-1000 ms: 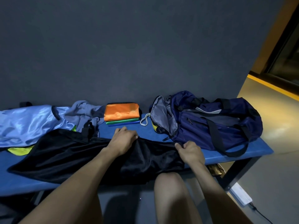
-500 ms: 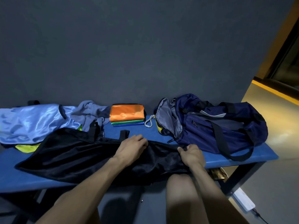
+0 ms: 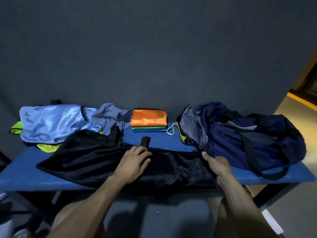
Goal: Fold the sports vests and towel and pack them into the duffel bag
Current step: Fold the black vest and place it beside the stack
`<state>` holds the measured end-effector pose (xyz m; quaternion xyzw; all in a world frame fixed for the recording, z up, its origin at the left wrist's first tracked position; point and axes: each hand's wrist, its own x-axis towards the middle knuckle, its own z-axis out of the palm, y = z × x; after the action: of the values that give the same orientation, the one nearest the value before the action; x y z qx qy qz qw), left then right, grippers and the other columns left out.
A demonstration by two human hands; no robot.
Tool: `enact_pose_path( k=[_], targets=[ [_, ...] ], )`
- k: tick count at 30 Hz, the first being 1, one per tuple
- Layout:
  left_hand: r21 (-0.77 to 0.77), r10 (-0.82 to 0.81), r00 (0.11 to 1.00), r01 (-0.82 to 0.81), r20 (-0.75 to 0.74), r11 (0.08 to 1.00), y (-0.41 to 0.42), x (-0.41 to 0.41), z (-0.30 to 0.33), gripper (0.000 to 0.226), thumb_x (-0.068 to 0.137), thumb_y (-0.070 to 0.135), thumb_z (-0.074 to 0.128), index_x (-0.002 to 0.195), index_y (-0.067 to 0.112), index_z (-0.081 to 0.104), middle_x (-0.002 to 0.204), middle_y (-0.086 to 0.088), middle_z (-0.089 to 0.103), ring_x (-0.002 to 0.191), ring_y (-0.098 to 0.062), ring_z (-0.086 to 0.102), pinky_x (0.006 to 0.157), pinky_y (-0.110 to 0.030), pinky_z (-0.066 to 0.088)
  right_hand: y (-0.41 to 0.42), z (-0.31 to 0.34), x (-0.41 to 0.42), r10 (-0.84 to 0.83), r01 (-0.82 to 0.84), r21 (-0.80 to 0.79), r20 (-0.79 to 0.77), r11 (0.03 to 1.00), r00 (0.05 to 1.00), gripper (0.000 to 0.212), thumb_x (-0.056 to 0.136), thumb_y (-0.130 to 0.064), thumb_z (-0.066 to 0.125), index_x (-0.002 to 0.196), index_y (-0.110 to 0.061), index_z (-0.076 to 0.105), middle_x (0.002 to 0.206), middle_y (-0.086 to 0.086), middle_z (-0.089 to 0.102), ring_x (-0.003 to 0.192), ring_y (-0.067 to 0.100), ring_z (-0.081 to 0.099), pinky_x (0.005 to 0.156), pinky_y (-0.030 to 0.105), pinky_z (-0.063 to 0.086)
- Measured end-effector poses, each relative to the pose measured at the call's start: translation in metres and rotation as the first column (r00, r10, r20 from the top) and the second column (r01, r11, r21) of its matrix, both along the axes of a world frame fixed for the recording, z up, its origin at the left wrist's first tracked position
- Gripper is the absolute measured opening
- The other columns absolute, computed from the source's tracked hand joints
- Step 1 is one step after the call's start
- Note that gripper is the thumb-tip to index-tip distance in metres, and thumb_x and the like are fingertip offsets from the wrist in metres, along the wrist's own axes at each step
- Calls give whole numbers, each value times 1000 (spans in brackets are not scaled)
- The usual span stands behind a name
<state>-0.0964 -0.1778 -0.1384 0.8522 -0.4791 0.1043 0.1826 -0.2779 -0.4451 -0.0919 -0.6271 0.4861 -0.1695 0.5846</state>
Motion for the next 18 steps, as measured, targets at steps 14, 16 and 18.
enact_pose_path(
  k=[14,16,18],
  targets=[
    [147,-124,989,134,-80,980,-12,13,13,46,104,54,42,141,29,53,143,7,47,133,-17,38,111,-41,37,-39,18,8,19,-213,-714,-269,667,963,38,103,-38,52,117,-3,57,101,25,68,100,45,61,71,44,42],
    [39,-114,993,114,-20,993,-6,20,10,29,102,39,52,125,24,63,121,5,56,113,-17,49,93,-34,47,-43,15,10,24,-233,-739,-281,633,959,32,103,-40,51,102,-8,53,88,21,65,91,44,62,65,42,40],
    [-16,-69,998,69,11,997,4,25,7,15,98,29,60,111,24,67,106,8,58,99,-15,52,77,-28,47,-44,16,12,18,-231,-756,-278,612,960,30,103,-40,51,96,-11,51,84,19,63,87,44,62,63,42,40]
  ],
)
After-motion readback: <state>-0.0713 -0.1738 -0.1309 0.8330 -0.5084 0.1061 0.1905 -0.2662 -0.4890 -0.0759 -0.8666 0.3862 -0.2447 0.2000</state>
